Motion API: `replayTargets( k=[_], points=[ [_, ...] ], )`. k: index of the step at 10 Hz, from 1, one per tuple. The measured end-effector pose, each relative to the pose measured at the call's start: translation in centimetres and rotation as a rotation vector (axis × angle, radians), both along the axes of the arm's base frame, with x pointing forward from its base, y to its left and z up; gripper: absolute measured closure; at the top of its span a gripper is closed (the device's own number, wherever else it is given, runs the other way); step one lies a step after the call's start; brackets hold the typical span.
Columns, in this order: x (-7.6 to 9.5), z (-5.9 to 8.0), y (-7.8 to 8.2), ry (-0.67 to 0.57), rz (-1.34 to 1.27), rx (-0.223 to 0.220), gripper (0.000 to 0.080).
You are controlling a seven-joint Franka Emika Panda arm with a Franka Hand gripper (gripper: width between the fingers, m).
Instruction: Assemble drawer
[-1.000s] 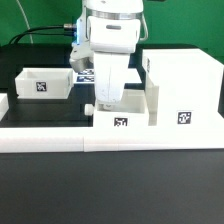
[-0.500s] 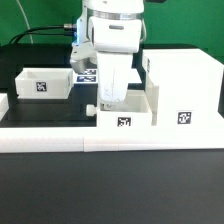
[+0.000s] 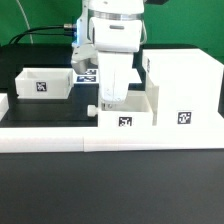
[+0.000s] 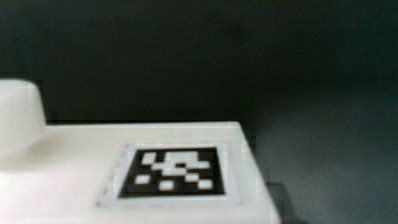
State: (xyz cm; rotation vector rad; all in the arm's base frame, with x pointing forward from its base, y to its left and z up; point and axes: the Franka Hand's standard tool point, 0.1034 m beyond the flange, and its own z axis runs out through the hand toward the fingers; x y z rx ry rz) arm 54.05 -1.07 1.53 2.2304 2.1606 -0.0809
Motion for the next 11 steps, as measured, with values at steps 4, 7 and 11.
replayTargets(
  k=[4, 7, 11],
  points=[
    [0.06, -0.06, 0.12, -0.020, -0.002, 0.003, 0.0757],
    [0.13, 0.02, 0.24, -0.023, -0.043, 0.003, 0.0757],
    [-0.04, -0.10, 0.45, -0.020, -0.039, 0.004, 0.0757]
  ],
)
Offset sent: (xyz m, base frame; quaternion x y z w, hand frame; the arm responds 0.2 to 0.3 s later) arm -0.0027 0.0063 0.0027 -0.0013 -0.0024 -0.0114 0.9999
